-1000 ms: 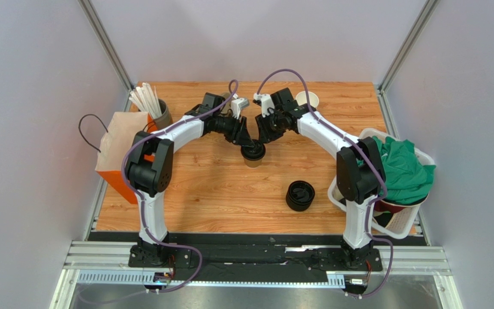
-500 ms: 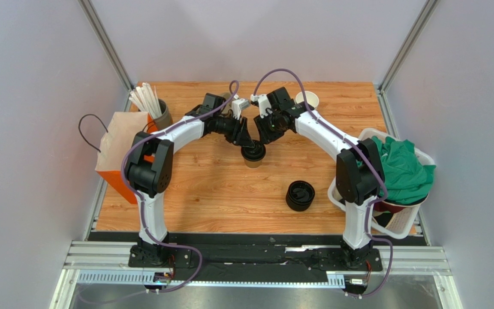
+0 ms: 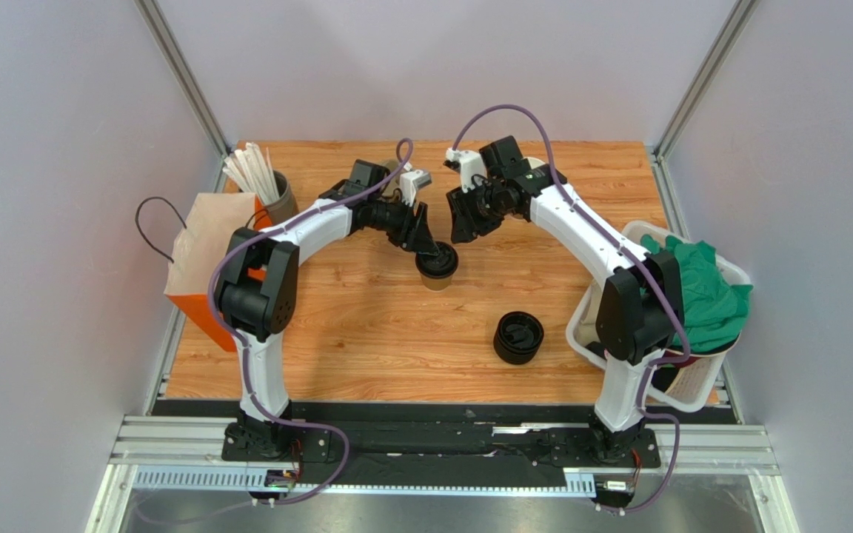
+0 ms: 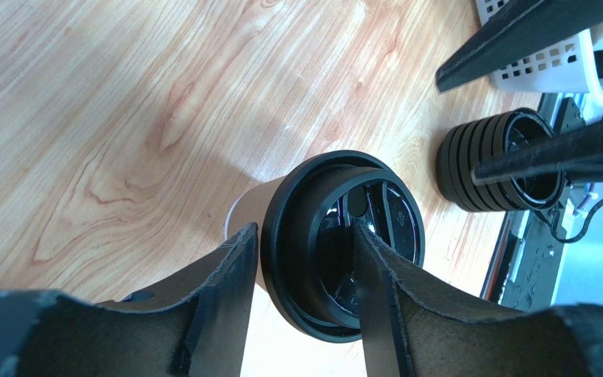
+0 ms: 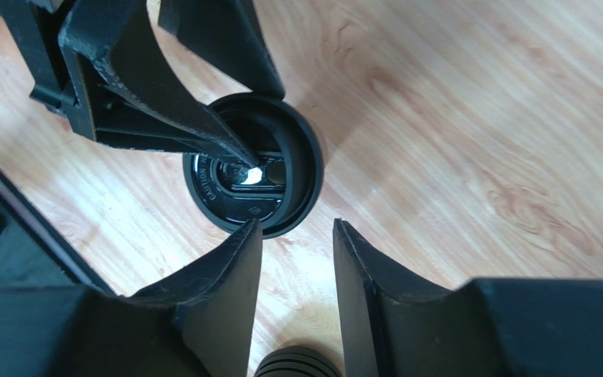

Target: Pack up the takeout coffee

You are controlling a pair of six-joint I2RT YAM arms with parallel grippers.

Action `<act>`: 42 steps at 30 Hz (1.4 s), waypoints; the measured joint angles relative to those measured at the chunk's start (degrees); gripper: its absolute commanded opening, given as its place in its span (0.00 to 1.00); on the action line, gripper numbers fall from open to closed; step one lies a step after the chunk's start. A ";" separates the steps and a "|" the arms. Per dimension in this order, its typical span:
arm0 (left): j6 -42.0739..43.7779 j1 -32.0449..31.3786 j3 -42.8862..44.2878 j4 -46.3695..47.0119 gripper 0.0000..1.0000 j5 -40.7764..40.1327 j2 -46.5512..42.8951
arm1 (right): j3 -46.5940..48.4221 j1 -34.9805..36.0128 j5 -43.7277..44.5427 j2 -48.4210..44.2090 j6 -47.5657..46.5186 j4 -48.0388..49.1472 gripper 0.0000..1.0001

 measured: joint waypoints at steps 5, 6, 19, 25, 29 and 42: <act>0.83 0.02 0.72 -2.21 0.61 -0.22 0.00 | -0.57 0.02 -1.62 1.09 0.76 0.20 0.50; 0.87 0.02 0.85 -2.60 0.63 -0.26 0.00 | -0.57 0.02 -1.68 1.70 0.90 0.24 0.53; 1.62 0.02 1.27 -4.59 0.99 -0.74 0.00 | -0.57 0.02 -4.74 5.92 1.36 0.31 0.54; 1.40 0.04 3.04 -5.14 0.99 -1.01 0.02 | -0.46 0.02 -6.49 6.80 1.99 0.33 0.53; 1.27 0.13 4.74 -5.33 0.99 -1.01 0.02 | 0.28 -0.35 -7.04 7.50 2.60 0.37 0.53; 0.33 4.13 -2.45 -4.61 0.99 -0.59 -7.17 | 1.92 -1.22 -14.58 8.83 4.22 0.33 0.52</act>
